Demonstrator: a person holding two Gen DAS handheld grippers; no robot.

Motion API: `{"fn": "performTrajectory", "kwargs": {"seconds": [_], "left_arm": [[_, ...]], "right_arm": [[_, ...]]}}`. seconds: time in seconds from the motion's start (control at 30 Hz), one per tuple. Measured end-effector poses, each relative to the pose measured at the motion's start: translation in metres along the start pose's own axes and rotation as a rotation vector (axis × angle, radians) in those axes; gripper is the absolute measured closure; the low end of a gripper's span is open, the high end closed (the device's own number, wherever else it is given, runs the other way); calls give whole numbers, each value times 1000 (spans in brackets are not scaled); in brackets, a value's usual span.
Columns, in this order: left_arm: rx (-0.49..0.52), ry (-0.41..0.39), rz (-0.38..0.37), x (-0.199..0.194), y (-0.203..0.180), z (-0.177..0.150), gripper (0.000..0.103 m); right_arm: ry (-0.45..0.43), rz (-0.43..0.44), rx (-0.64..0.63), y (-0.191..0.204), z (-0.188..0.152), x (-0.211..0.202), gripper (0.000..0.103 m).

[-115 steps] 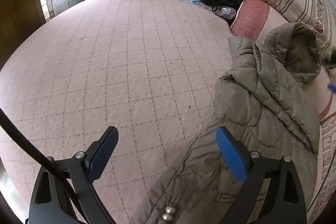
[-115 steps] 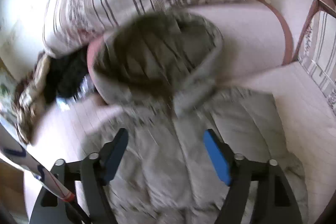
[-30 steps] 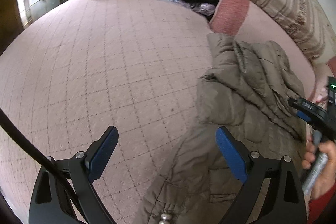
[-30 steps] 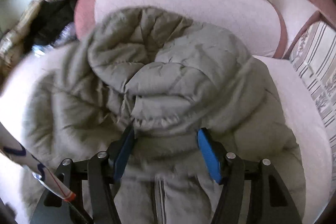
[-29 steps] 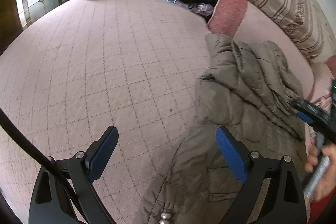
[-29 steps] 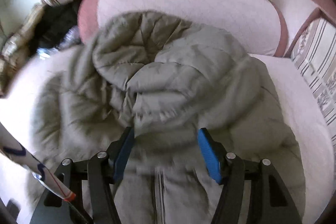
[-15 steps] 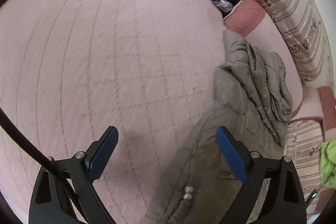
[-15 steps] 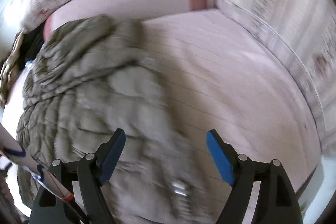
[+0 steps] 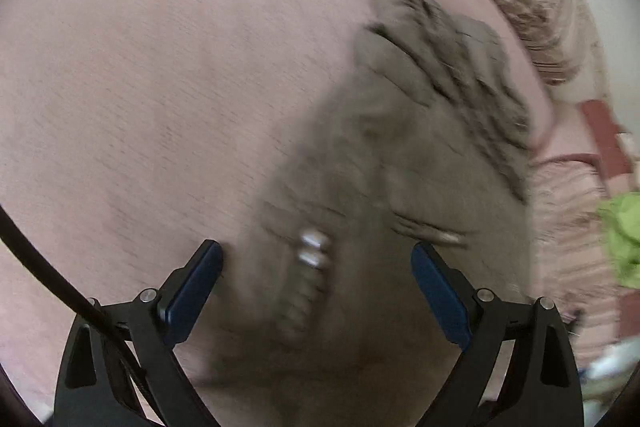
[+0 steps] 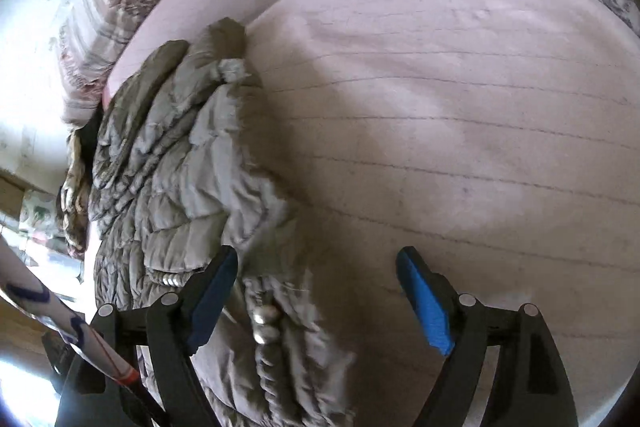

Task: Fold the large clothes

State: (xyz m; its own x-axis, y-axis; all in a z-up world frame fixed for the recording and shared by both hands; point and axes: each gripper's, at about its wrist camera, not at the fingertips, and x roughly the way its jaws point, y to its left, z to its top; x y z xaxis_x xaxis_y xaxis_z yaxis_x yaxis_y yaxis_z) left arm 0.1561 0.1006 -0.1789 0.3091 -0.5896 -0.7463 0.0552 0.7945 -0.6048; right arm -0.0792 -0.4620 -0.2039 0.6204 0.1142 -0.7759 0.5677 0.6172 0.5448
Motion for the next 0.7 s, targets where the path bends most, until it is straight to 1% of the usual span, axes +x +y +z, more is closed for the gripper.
{"fn": "performTrajectory", "kwargs": {"seconds": [0.03, 0.07, 0.1, 0.13, 0.17, 0.27, 0.4, 0.57, 0.6, 0.7], "left_arm": [[-25, 41, -97, 1, 2, -5, 20], [-50, 82, -166, 3, 5, -11, 25], [-68, 112, -207, 7, 6, -16, 34], [-88, 137, -229, 11, 9, -23, 35], [-100, 143, -232, 13, 11, -29, 36], [-44, 108, -188, 8, 2, -41, 36], [23, 80, -145, 6, -9, -58, 36], [66, 68, -126, 7, -17, -66, 36], [69, 64, -126, 7, -16, -67, 35], [83, 60, -137, 10, -20, -69, 25]], "right_arm": [[4, 19, -5, 2, -1, 2, 17], [13, 50, -8, 4, -2, 4, 17], [23, 72, -9, 6, -3, 8, 17], [34, 97, -10, 8, -5, 10, 17], [45, 127, -8, 10, -8, 12, 17], [77, 198, -9, 14, -20, 15, 17], [94, 238, -13, 13, -36, 10, 17], [118, 303, 48, 0, -60, -6, 18], [124, 319, 60, -3, -66, -9, 18], [137, 344, 67, -1, -84, -14, 20]]}}
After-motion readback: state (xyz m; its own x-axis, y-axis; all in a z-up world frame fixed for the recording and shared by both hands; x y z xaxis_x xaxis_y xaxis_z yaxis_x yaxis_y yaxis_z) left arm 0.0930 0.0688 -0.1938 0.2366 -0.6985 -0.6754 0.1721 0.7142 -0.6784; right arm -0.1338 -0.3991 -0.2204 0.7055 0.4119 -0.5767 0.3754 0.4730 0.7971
